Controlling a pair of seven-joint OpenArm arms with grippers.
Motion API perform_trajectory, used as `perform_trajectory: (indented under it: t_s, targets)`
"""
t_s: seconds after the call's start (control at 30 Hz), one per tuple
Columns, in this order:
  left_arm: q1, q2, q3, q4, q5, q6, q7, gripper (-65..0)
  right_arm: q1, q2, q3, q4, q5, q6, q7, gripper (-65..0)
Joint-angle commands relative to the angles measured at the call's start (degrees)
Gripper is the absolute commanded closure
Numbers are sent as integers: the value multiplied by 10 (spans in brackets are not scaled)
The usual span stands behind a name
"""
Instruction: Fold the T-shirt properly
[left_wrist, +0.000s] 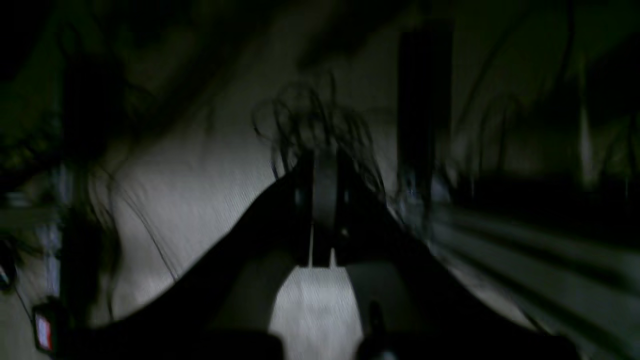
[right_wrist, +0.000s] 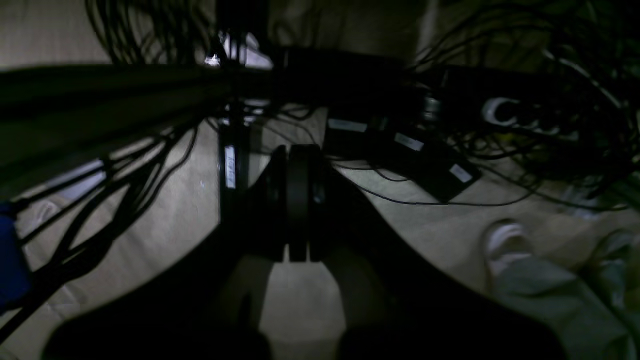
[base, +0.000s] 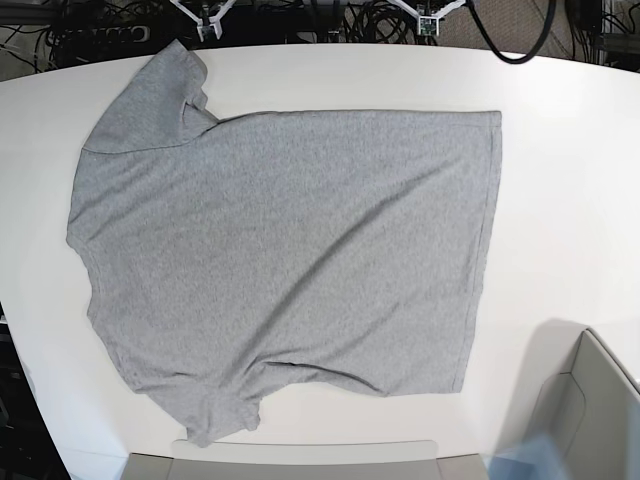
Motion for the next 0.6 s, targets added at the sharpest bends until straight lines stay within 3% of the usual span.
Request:
perform_trajectory:
  t_s: [0.0,0.27,0.57]
  targets:
    - [16,-2,-2,31,-2,3,-10,0,-13,5,-6,15,12,2,6,-1]
    - [78,4,-3,159,-3,3,-10,0,-58,56,-63,96,85,2,6,-1]
    - [116,1,-3,256,-3,3,-7,0,-71,96,-60,163,86,-1,6,-1]
